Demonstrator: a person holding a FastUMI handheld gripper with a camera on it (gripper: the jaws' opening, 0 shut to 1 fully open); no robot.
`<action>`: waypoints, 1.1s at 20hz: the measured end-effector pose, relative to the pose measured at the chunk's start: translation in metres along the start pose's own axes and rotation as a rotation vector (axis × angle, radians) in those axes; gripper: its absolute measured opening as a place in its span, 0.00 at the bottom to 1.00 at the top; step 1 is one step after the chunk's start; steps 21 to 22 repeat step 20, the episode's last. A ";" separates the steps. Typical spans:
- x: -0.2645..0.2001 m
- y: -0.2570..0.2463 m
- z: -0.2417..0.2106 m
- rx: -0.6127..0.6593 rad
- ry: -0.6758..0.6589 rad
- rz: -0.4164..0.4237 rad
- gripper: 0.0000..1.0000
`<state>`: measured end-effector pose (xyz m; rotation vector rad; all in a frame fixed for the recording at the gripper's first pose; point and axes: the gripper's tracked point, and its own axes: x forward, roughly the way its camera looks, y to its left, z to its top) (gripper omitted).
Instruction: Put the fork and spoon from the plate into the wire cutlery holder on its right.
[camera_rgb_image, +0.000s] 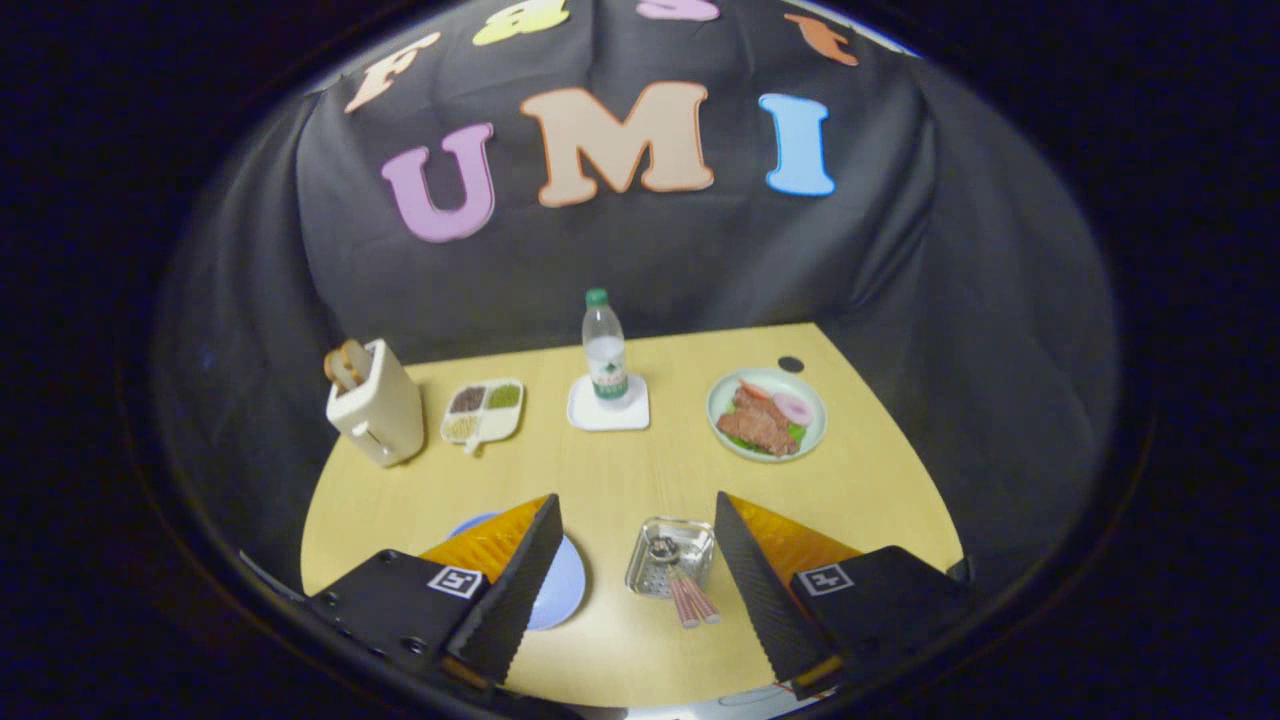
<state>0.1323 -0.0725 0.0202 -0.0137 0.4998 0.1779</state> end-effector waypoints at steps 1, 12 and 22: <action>-0.008 0.004 0.012 0.031 -0.057 0.006 0.97; -0.090 0.021 0.060 0.186 -0.542 0.014 0.97; -0.129 0.011 0.046 0.157 -0.690 -0.049 0.96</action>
